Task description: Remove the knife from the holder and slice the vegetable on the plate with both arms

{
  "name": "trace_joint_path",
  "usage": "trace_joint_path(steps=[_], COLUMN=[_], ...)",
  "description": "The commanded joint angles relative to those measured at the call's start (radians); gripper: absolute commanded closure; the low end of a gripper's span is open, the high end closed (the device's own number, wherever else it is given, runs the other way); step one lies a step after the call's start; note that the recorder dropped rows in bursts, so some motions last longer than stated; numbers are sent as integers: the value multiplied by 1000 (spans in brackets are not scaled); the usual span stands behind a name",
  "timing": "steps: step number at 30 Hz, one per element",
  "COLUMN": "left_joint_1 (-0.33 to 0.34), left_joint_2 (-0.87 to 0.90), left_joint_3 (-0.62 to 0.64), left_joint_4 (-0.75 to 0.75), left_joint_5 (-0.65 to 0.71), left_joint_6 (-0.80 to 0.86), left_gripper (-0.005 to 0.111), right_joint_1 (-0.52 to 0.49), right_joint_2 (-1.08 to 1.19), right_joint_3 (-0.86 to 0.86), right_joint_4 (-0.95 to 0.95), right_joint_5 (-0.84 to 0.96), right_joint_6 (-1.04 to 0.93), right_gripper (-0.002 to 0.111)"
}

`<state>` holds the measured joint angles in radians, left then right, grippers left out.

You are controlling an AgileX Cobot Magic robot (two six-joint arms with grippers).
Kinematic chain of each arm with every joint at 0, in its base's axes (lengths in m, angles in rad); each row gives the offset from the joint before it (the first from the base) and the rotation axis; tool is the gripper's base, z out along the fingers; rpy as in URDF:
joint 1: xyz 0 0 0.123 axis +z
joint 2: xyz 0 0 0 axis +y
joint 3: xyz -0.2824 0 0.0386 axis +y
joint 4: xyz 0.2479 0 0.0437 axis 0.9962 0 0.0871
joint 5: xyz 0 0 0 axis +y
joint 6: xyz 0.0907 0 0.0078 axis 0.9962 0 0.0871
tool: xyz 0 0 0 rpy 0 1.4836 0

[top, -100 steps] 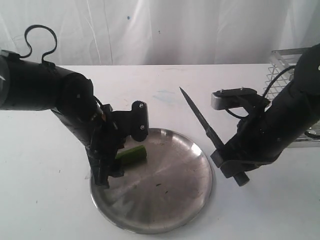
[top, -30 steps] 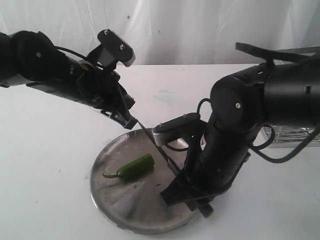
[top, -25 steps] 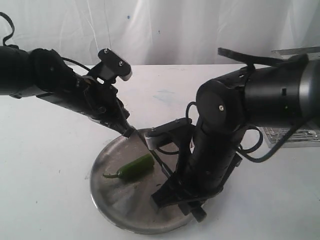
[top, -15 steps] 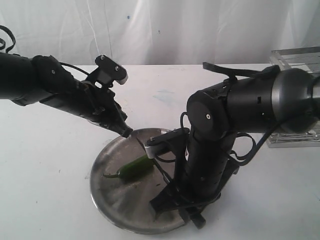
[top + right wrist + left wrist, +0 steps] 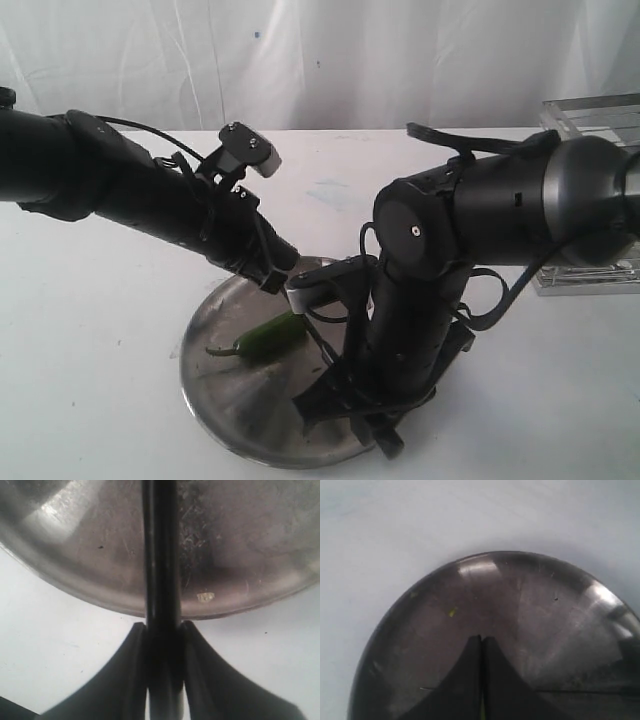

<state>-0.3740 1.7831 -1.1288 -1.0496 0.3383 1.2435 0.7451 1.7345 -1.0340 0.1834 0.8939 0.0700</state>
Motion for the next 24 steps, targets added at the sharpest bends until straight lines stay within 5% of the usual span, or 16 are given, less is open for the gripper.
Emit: trace_joint_path(steps=[1, 24], left_joint_1=[-1, -1], left_joint_2=[54, 117], left_joint_3=[1, 1], left_joint_4=[-25, -209], left_joint_5=[39, -31], left_joint_6=[29, 144], left_gripper=[107, 107], right_joint_1=[1, 1], right_joint_2=[-2, 1], right_joint_3=[-5, -5], right_joint_4=[3, -2], right_joint_5=[-17, -119], right_joint_6=[25, 49], right_gripper=[108, 108])
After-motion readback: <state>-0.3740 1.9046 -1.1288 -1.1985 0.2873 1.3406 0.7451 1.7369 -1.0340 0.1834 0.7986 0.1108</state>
